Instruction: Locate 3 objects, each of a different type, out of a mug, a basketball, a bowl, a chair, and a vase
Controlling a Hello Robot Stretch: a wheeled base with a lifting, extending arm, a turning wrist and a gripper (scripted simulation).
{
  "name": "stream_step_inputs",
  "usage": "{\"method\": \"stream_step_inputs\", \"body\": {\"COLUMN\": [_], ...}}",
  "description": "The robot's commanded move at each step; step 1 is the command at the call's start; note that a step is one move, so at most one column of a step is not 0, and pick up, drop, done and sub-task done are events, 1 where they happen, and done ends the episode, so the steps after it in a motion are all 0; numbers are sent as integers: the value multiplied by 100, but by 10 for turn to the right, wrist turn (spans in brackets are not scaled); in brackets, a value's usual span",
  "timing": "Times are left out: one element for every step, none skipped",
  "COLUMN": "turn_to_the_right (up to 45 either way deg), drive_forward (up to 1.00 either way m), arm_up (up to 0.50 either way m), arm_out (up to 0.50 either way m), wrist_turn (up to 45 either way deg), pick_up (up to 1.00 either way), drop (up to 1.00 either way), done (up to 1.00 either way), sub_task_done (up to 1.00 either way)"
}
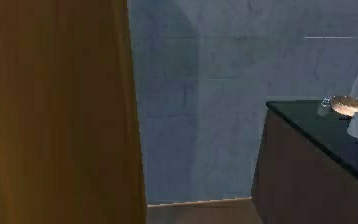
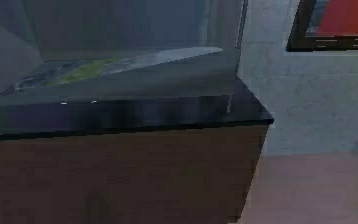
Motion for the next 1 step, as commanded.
{"method": "stream_step_inputs", "body": {"turn_to_the_right": [-210], "drive_forward": [0], "arm_up": [0], "arm_out": [0], "wrist_turn": [0], "pick_up": [0], "drop": [0], "done": [0], "sub_task_done": [0]}}
